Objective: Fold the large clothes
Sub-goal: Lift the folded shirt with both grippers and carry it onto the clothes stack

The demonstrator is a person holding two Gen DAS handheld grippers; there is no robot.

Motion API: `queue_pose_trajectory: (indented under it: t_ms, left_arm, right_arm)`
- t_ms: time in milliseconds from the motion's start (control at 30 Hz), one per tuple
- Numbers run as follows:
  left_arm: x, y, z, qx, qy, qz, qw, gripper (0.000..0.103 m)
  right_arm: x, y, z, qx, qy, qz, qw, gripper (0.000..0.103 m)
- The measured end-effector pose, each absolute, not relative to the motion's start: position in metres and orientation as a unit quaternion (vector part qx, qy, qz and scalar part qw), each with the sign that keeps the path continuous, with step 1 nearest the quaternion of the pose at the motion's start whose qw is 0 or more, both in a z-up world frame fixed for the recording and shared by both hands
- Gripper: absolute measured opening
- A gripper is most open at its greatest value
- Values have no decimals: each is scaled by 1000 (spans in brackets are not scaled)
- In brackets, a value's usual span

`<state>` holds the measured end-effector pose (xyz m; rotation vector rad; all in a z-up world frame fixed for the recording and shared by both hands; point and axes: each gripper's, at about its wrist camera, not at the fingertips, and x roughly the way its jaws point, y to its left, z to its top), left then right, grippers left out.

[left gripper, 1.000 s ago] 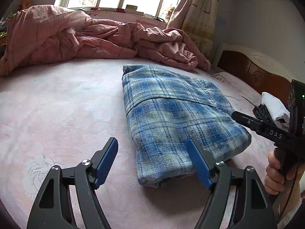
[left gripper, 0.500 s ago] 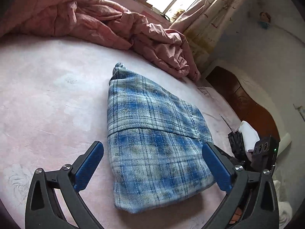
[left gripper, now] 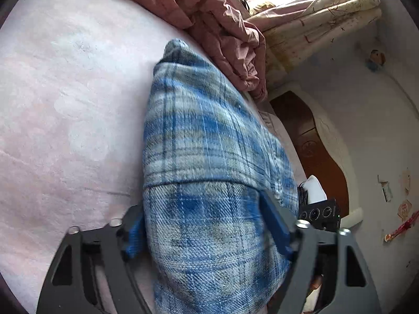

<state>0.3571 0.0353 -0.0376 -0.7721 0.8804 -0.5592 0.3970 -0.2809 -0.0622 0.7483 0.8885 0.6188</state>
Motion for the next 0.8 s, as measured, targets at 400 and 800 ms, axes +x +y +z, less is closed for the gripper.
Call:
queue_pose_trajectory:
  t_ms: [400, 800]
  left_arm:
    - [306, -2, 57, -268, 350, -300, 846, 46]
    - [308, -194, 148, -222, 320, -436, 811, 56]
  right_arm:
    - [343, -298, 23, 302, 344, 290, 840, 52]
    - [253, -467, 132, 300, 251, 183, 902, 54]
